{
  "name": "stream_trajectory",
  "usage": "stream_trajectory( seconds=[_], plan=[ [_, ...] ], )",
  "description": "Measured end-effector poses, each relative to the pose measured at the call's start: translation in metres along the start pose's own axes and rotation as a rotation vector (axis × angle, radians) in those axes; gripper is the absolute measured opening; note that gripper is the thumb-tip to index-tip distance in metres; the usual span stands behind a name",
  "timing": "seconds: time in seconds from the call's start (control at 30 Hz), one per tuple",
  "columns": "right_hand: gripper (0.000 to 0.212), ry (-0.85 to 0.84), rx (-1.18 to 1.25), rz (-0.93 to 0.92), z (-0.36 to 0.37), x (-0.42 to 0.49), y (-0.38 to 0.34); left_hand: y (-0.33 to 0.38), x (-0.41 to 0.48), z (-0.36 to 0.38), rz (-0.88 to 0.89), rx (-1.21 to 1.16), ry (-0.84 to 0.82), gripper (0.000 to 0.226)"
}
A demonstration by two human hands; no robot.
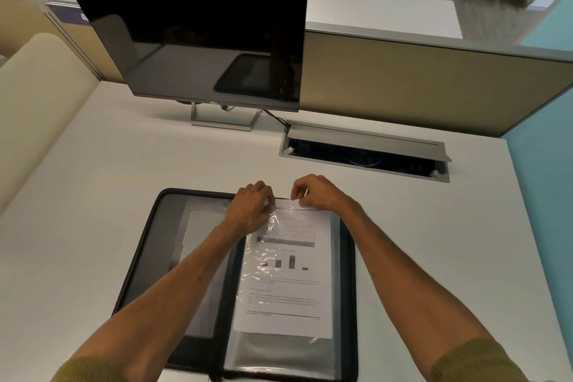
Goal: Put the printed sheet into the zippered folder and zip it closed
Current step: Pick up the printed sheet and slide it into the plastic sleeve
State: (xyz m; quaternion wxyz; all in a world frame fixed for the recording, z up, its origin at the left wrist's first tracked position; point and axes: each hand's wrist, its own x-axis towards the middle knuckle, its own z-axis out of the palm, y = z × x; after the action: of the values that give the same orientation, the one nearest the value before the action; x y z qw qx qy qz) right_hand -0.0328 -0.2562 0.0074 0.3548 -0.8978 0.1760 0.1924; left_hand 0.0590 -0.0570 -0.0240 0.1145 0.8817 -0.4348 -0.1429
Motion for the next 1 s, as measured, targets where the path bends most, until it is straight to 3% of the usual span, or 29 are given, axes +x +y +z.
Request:
stream_trajectory(
  seconds=[0.2, 0.33, 0.63, 1.0],
  plan=[
    [0.015, -0.067, -0.021, 0.011, -0.001, 0.001, -0.003, -0.001, 0.001, 0.003, 0.042, 0.038, 0.013, 0.017],
    [0.046, -0.125, -0.031, 0.072, 0.005, 0.001, -0.009, 0.0, 0.001, 0.005, 0.037, 0.038, 0.02, 0.02],
    [0.017, -0.093, -0.161, 0.065, 0.024, 0.001, -0.009, 0.002, 0.002, 0.006, -0.012, 0.02, -0.009, 0.022],
    [0.018, -0.052, -0.162, 0.093, 0.032, -0.008, -0.006, 0.009, -0.001, 0.002, -0.047, 0.016, -0.047, 0.021]
  ],
)
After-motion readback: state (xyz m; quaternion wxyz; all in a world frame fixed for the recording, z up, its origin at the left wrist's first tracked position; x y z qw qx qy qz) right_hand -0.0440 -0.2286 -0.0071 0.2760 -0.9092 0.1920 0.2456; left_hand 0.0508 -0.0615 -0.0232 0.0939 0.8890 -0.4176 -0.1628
